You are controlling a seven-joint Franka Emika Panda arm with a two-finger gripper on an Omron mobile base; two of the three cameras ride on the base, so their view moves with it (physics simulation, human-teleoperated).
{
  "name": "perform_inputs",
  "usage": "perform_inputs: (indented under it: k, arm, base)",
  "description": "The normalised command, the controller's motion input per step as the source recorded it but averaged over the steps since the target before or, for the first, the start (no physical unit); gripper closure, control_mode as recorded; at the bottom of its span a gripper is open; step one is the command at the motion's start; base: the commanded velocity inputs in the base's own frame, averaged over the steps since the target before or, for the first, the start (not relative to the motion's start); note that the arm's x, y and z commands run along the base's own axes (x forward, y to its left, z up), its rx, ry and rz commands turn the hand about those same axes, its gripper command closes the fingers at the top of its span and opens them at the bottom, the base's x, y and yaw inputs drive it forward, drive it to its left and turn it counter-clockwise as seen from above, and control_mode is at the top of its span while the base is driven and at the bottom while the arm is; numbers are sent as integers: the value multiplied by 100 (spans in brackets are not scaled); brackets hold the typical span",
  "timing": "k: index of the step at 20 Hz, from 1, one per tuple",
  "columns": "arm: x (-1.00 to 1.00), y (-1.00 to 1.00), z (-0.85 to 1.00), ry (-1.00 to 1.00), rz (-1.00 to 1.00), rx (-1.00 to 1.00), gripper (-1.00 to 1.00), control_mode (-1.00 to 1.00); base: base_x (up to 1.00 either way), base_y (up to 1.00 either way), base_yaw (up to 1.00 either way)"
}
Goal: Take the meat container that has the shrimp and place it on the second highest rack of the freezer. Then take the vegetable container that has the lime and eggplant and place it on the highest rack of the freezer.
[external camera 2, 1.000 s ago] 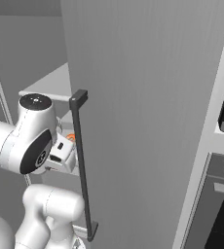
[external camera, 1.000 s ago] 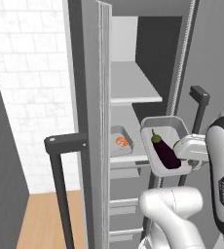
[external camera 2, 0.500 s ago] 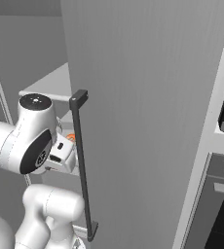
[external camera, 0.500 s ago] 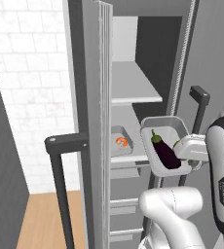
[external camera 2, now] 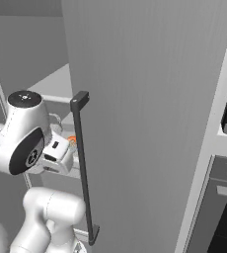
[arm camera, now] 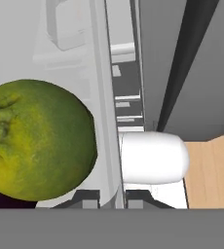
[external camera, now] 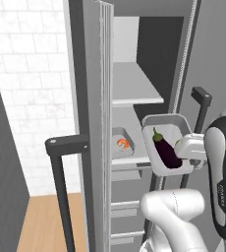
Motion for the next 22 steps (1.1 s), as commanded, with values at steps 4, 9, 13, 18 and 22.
perform_inputs:
  k: [4,9,13,18,22]
  arm:
    - [0,34,71,-34,-20,-14,100,-100]
    - [22,26,76,-25,-23,-6,100,-100]
    - [79,36,66,-1,-19,-5,100,-100]
    - [91,22,62,9,-12,-1,100,-100]
    - [100,0,13,10,-2,1,100,-100]
  base:
    - [0,0,0]
    - [0,0,0]
    - [0,0,0]
    - [0,0,0]
    - [0,0,0]
